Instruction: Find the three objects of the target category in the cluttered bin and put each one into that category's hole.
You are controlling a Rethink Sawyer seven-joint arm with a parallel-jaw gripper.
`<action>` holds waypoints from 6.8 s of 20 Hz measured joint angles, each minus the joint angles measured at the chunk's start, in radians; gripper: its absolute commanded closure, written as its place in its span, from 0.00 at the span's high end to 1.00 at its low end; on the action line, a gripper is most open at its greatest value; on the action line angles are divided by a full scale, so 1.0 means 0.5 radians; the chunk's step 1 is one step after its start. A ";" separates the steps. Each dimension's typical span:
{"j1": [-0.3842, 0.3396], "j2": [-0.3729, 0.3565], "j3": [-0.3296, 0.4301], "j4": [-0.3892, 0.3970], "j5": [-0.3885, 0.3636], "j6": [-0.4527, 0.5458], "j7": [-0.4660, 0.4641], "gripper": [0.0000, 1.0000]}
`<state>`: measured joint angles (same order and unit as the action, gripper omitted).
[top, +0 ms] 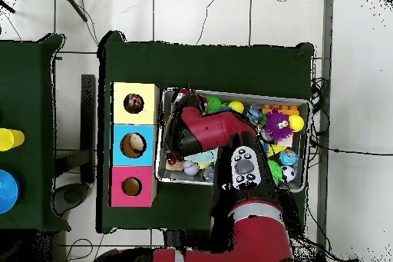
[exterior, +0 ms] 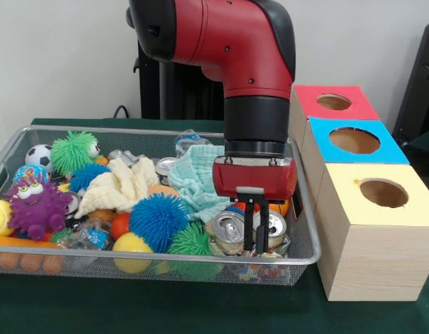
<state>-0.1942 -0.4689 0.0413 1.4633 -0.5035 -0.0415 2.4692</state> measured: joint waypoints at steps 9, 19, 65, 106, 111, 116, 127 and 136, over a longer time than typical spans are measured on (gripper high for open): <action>0.002 0.000 0.027 0.008 0.000 0.000 0.000 0.00; 0.002 -0.001 0.084 0.077 0.000 0.083 0.000 1.00; 0.524 0.283 -0.671 -0.246 -0.064 -0.272 0.000 0.00; -0.022 -0.012 0.083 -0.135 -0.071 0.161 0.000 1.00; -0.112 -0.010 0.193 -0.069 -0.068 0.303 0.000 1.00; -0.175 -0.009 0.270 -0.017 -0.068 0.444 0.000 1.00; -0.240 -0.005 0.392 0.027 -0.068 0.625 0.000 1.00; -0.236 0.005 0.410 0.037 -0.078 0.629 0.000 1.00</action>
<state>-0.3120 -0.4666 0.2465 1.4816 -0.5423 0.2728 2.4692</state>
